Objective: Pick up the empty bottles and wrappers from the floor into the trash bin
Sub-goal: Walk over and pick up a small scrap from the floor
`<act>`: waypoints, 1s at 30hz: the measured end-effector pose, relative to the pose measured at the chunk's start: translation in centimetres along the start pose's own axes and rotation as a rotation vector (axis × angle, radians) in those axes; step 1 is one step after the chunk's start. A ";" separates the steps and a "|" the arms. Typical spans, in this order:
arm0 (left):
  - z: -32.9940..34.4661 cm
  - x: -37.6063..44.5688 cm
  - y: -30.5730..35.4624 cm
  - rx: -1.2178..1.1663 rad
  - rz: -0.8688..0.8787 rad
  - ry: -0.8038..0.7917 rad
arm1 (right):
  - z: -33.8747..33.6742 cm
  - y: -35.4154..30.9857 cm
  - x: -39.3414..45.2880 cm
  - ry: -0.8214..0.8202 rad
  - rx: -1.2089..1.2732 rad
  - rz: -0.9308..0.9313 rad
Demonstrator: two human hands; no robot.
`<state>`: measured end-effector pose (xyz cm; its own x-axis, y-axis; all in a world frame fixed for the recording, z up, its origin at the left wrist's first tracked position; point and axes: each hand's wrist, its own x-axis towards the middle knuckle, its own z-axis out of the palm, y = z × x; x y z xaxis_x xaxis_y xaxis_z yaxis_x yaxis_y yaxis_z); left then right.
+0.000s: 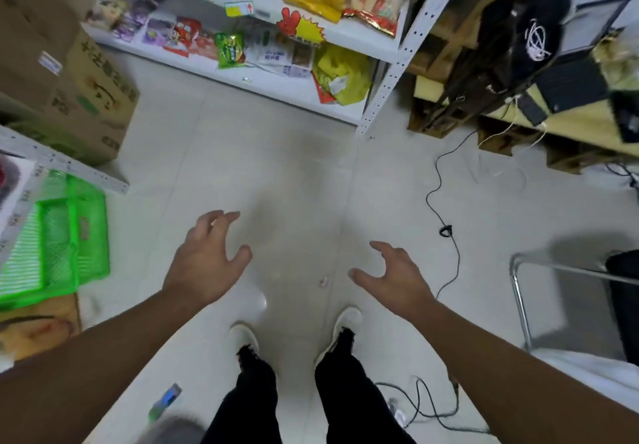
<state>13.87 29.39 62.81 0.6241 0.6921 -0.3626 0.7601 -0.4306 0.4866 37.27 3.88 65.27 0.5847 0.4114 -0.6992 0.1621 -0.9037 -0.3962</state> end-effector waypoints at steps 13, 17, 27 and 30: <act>5.9 0.9 9.4 0.130 0.082 -0.095 | -3.2 5.4 3.0 -0.033 -0.085 -0.058; 12.2 0.9 6.5 0.149 0.117 -0.176 | 1.8 8.8 5.4 -0.070 -0.042 -0.002; 34.0 7.4 -8.1 0.212 0.269 -0.294 | 23.7 20.5 20.8 -0.115 -0.030 0.102; 42.1 10.0 -14.2 0.240 0.294 -0.311 | 31.9 25.0 27.0 -0.136 -0.105 0.090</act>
<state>16.94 18.07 18.83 0.8148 0.3314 -0.4756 0.5414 -0.7284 0.4200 31.79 -3.78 17.50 0.4890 0.3343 -0.8057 0.1999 -0.9420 -0.2695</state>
